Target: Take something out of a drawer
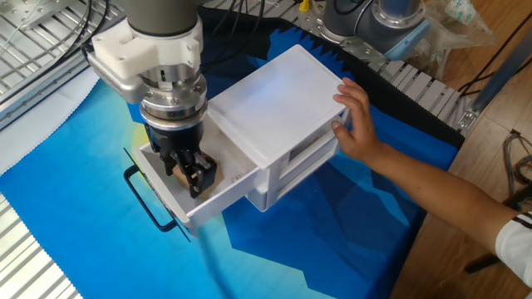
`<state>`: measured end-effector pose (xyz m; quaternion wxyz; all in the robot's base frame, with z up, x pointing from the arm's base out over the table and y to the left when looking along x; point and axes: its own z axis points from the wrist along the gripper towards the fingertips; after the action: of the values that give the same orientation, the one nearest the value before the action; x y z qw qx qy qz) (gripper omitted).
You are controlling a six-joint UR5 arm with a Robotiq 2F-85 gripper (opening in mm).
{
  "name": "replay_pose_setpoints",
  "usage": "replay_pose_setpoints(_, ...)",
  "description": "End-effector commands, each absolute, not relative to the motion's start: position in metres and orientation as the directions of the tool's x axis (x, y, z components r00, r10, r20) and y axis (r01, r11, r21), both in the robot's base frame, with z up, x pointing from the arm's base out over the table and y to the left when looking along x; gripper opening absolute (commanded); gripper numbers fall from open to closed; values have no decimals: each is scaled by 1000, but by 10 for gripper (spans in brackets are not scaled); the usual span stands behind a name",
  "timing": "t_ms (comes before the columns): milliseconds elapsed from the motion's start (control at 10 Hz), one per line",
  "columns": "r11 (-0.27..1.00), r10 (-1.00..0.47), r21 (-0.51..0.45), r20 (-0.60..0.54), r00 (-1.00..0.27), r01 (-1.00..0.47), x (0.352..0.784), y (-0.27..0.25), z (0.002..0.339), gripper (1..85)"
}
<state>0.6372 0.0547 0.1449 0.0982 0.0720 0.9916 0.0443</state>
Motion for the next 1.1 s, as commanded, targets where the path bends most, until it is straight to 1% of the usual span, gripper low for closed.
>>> replay_pose_setpoints(0,974,223,76,-161,-961,214,643,57,157,10)
replay_pose_setpoints(500,979,196,84,-106,-975,187,638,59,196,10)
replay_pose_setpoints(1000,988,140,63,-20,-990,138,624,55,258,10)
